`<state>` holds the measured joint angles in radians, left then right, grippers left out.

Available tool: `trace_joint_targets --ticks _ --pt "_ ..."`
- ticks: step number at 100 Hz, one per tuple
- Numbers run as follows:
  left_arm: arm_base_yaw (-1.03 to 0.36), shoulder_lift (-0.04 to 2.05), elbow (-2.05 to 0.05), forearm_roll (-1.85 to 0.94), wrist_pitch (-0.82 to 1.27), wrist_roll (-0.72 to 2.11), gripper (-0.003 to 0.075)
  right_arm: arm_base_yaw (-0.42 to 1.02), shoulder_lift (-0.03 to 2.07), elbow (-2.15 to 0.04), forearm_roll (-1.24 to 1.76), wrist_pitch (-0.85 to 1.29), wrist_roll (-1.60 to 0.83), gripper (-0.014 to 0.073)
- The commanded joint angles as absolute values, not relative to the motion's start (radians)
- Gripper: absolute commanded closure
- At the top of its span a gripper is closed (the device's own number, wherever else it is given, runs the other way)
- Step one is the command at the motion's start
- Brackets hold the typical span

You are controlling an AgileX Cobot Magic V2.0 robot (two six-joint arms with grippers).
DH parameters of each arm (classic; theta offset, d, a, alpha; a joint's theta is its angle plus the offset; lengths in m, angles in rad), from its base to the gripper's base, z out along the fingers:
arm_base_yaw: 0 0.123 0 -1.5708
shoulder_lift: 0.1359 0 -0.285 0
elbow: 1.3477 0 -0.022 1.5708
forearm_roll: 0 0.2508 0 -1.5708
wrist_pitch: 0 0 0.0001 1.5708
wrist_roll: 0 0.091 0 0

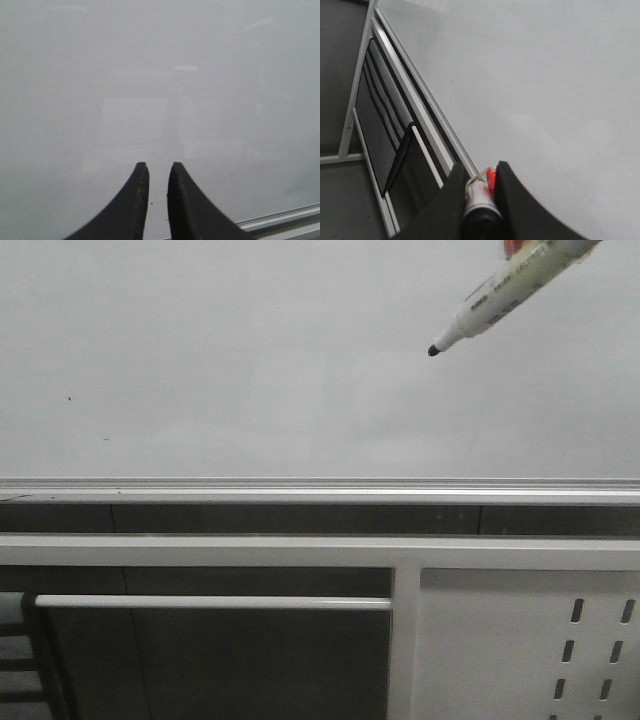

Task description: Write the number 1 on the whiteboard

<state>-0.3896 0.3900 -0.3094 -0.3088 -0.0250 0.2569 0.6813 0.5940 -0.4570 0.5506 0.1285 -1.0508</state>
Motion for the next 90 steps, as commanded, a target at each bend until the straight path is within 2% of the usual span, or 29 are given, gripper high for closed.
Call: trace_joint_targets --ticks 1,12,24,43,53,66,90 --pt "-0.39 0.394 -0.338 -0.319 -0.092 0.246 0.066 0.68 0.598 -0.484 0.608 0.058 -1.059 0.0645" --pt "-0.411 0.394 -0.338 -0.319 -0.068 0.246 0.0739 0.687 0.596 -0.481 0.589 0.055 -1.059 0.0644" --pt "-0.44 0.394 -0.338 -0.319 -0.055 0.246 0.0738 0.735 0.596 -0.448 0.565 0.015 -1.061 0.0644" --pt "-0.47 0.394 -0.338 -0.316 -0.037 0.25 0.0738 0.849 0.598 -0.335 0.565 -0.307 -1.061 0.0644" --pt "-0.481 0.394 -0.338 -0.316 -0.031 0.25 0.0738 0.904 0.61 -0.322 0.565 -0.344 -1.061 0.0644" --pt "-0.484 0.394 -0.338 -0.314 -0.03 0.255 0.0738 0.958 0.661 -0.322 0.514 -0.42 -1.061 0.0644" --pt "-0.484 0.394 -0.338 -0.288 -0.03 0.255 0.0738 0.99 0.838 -0.322 0.411 -0.694 -1.061 0.0644"
